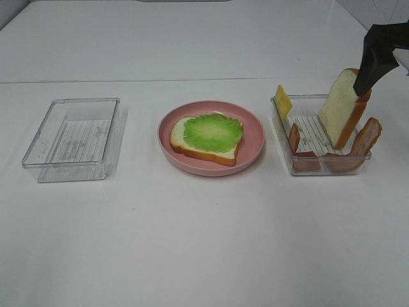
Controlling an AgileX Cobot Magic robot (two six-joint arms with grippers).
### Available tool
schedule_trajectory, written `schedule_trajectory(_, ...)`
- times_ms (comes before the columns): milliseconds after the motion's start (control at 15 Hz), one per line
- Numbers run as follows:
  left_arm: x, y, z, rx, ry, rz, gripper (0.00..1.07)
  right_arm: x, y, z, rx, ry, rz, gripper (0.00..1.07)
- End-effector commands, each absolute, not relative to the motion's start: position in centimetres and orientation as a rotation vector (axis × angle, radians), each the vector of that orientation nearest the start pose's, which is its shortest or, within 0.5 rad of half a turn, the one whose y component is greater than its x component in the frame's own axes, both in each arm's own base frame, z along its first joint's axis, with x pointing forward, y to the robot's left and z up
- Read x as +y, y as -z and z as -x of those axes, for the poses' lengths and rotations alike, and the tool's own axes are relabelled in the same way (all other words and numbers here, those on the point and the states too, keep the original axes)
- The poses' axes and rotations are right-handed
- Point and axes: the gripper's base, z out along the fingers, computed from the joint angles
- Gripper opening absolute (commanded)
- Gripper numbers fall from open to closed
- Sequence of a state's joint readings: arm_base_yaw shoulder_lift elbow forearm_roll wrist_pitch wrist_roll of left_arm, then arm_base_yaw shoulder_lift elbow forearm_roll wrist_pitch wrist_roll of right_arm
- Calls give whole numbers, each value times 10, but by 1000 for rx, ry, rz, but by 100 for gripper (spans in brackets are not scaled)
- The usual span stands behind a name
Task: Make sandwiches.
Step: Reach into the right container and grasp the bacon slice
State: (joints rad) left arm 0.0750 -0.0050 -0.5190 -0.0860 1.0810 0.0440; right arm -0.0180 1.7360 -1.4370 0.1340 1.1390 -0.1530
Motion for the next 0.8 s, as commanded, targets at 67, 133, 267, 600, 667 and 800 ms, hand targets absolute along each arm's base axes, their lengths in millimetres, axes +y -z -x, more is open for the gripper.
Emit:
schedule_trajectory(67, -8, -282, 11, 2008, 38, 30, 102, -3, -261, -365, 2946, -178, 139, 96)
schedule_trajectory(133, -8, -282, 11, 2008, 38, 30, 102, -6, -257, -367, 2952, -198, 131, 96)
schedule_trajectory(267, -8, -282, 11, 2008, 38, 30, 102, -29, -244, -375, 2930, -282, 63, 96)
schedule_trajectory(600, -8, -282, 11, 2008, 38, 30, 102, -28, -214, -391, 2924, -313, 54, 96)
schedule_trajectory(667, -8, -282, 11, 2008, 38, 30, 102, -28, -210, -392, 2932, -316, 53, 96)
schedule_trajectory(800, -8, -282, 11, 2008, 38, 30, 102, -29, -194, -396, 2969, -325, 53, 96)
